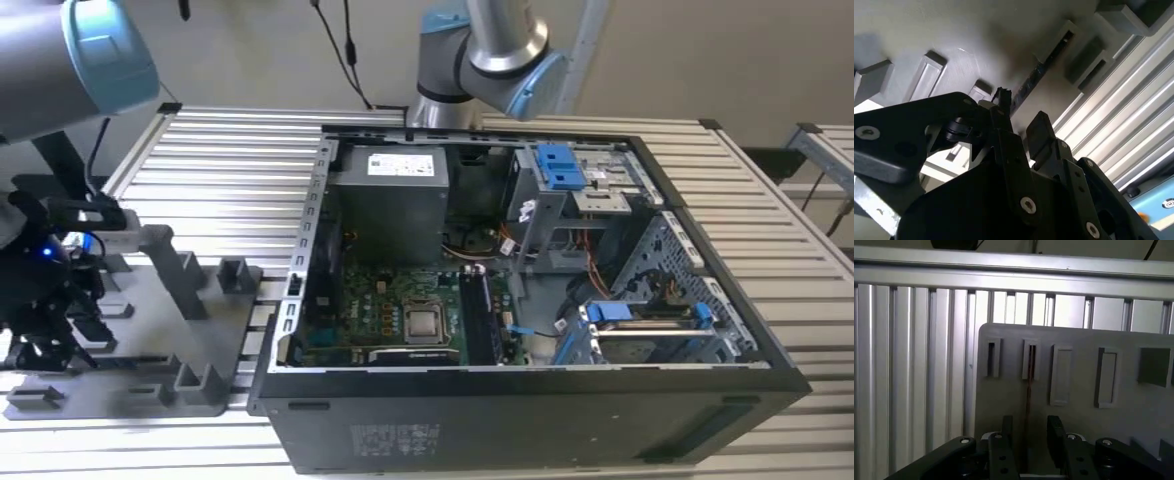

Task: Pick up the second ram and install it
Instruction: 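Pick up the second ram and move it above second insertion slot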

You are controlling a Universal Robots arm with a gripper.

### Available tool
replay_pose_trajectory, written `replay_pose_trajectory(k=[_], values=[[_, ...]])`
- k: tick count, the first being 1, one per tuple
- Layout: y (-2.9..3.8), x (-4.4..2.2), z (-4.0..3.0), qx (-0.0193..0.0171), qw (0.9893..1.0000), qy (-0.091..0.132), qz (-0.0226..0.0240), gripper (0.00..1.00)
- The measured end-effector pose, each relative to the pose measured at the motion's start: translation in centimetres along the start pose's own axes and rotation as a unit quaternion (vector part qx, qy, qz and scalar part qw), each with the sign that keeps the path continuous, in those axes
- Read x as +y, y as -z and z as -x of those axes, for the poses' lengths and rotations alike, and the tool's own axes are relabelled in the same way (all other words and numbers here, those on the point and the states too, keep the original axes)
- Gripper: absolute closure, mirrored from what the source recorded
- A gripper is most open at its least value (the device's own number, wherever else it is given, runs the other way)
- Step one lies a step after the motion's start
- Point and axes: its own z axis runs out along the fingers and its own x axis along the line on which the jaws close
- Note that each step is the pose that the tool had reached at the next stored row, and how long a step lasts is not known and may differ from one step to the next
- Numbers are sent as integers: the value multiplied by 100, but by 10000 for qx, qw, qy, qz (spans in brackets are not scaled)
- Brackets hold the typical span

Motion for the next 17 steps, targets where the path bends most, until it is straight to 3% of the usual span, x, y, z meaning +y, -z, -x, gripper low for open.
replay_pose_trajectory(k=[11, 17], values=[[-174, 9, -25, 0, 10000, 0, -1, 58], [-225, 35, -22, 1, 10000, 0, -8, 58]])
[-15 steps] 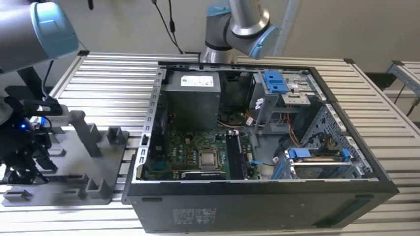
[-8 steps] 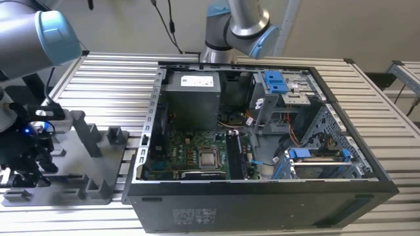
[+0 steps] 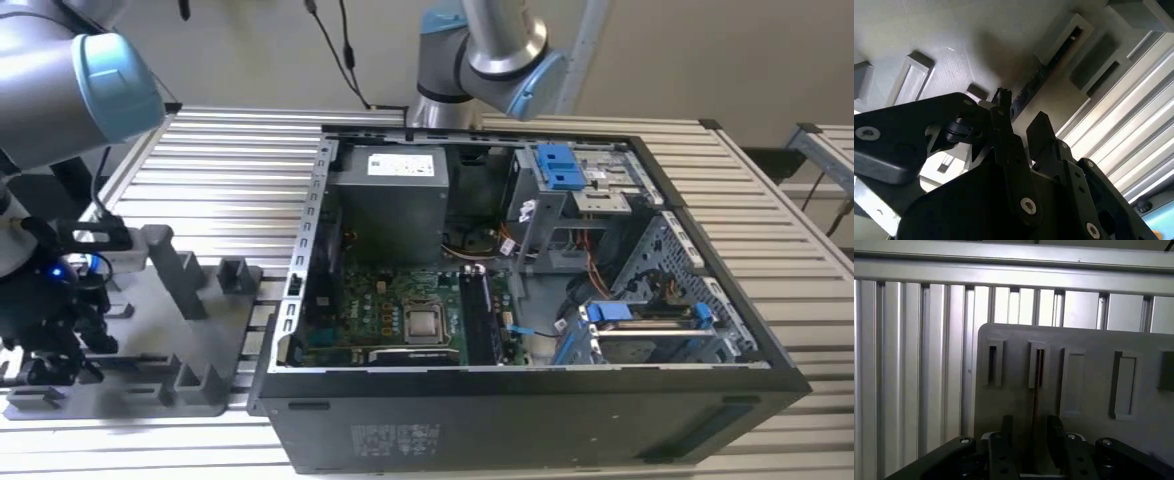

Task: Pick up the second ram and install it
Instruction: 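Pick up the second ram and move it above second insertion slot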

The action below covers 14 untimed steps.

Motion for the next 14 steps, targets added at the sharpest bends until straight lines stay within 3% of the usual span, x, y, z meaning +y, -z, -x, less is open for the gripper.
replay_pose_trajectory(k=[10, 11, 14], values=[[-3, 0, 0, 0, 10000, 0, 0, 60], [-4, 0, 1, 0, 10000, 0, 0, 73], [-4, 0, 0, 0, 10000, 0, -1, 79]])
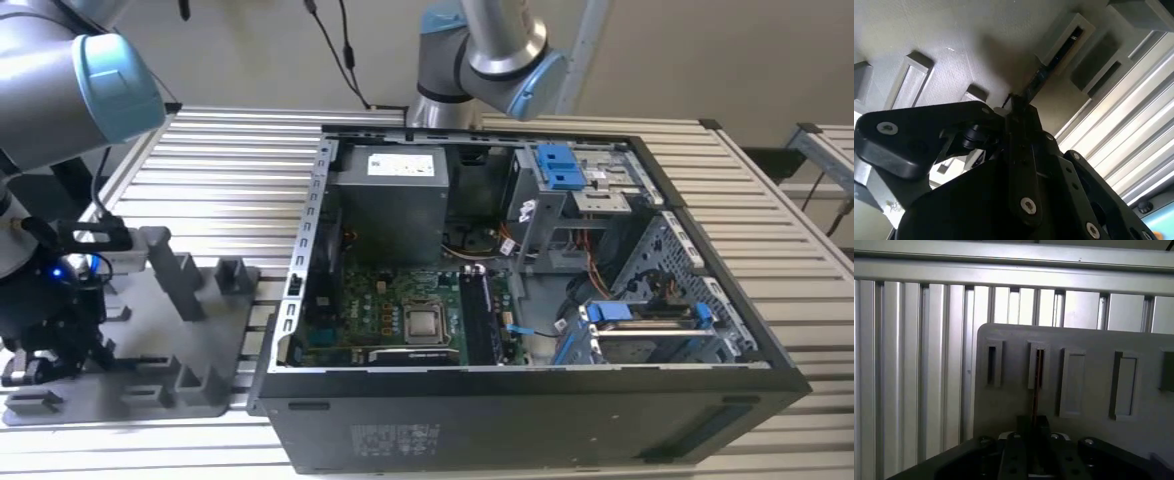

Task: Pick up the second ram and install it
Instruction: 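Pick up the second ram and move it above second insertion slot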

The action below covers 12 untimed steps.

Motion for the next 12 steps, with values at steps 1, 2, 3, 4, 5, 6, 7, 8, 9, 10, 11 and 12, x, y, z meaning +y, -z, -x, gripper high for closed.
replay_pose_trajectory(k=[1, 2, 3, 4, 5, 6, 7, 8, 9, 10, 11, 12], values=[[0, 0, 0, 0, 10000, 0, 0, 79], [0, 0, 0, 0, 10000, 0, 0, 85], [-1, 0, 0, 0, 10000, 0, 0, 85], [-1, 0, 0, 0, 10000, 0, 0, 85], [-1, 0, 0, 0, 10000, 0, 0, 85], [-1, 0, 0, 0, 10000, 0, 0, 85], [-1, 0, 0, 0, 10000, 0, 0, 85], [-2, 1, 0, 0, 10000, 0, 0, 86], [-2, 0, 0, 0, 10000, 0, 0, 86], [-2, 0, 0, 0, 10000, 0, 0, 86], [-2, 0, 0, 0, 10000, 0, 0, 86], [-2, 0, 0, 0, 10000, 0, 0, 86]])
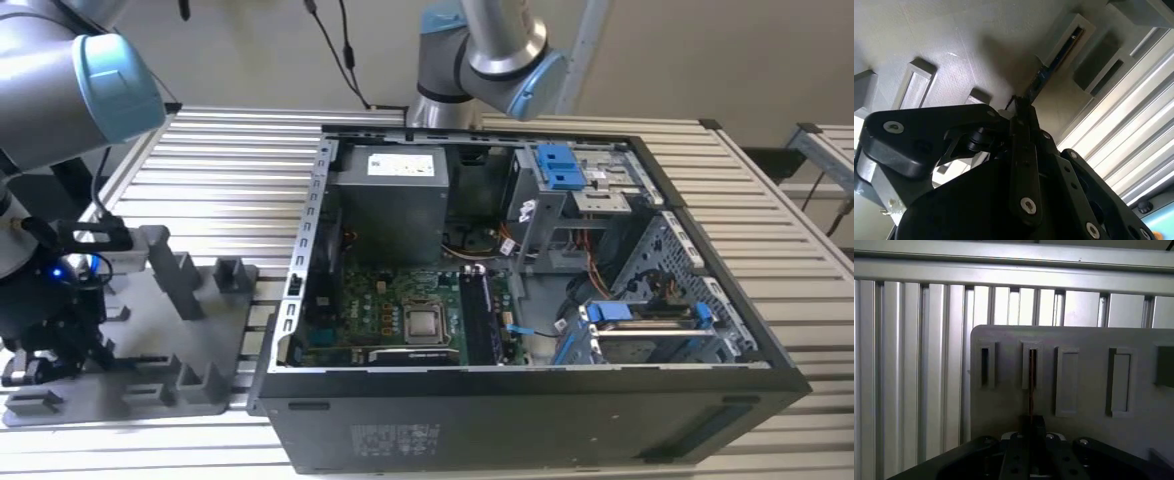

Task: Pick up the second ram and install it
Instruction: 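Pick up the second ram and move it above second insertion slot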

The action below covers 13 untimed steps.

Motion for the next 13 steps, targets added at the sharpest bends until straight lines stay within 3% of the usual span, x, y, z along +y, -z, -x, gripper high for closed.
replay_pose_trajectory(k=[4, 13], values=[[21, 0, 0, -1, 10000, 0, -1, 86], [240, -2, 0, -1, 10000, 0, -1, 86]])
